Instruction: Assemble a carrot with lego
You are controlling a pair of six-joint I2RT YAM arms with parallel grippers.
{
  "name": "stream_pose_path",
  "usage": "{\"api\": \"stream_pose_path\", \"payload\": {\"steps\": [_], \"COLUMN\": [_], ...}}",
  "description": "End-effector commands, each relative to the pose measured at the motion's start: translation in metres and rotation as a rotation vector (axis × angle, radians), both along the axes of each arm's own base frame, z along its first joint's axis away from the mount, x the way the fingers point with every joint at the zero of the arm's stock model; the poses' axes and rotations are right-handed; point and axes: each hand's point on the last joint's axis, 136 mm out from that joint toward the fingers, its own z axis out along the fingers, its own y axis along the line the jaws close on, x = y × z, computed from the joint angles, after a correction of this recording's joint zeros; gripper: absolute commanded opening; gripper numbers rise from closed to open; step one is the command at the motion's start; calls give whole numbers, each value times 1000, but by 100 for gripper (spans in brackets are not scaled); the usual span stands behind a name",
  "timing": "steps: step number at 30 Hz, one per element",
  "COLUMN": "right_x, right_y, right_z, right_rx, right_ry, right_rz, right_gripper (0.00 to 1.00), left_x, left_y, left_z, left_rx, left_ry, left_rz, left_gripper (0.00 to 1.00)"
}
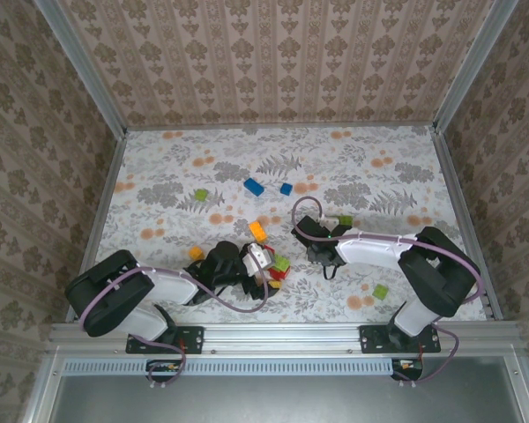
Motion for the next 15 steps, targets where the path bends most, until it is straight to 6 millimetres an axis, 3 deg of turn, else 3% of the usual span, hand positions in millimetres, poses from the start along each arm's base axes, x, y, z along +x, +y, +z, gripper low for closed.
{"api": "stream_pose_path", "payload": {"steps": [1,6,15], "right_x": [-4,-30,-96], "right_y": [1,-4,5], "right_z": [19,47,47], "right_rx": [-56,-76,40], "right_ry": [66,306,761], "right_rz": [72,150,213], "right_gripper": [31,32,32], "left_x": [0,0,-2], "left_y": [-6,-6,-7], "left_z": [3,3,5], "left_rx": [-1,-1,-7], "left_ry": [-16,-15,-14], "left_rz": [-26,-30,-37], "left_gripper": [98,98,97]}}
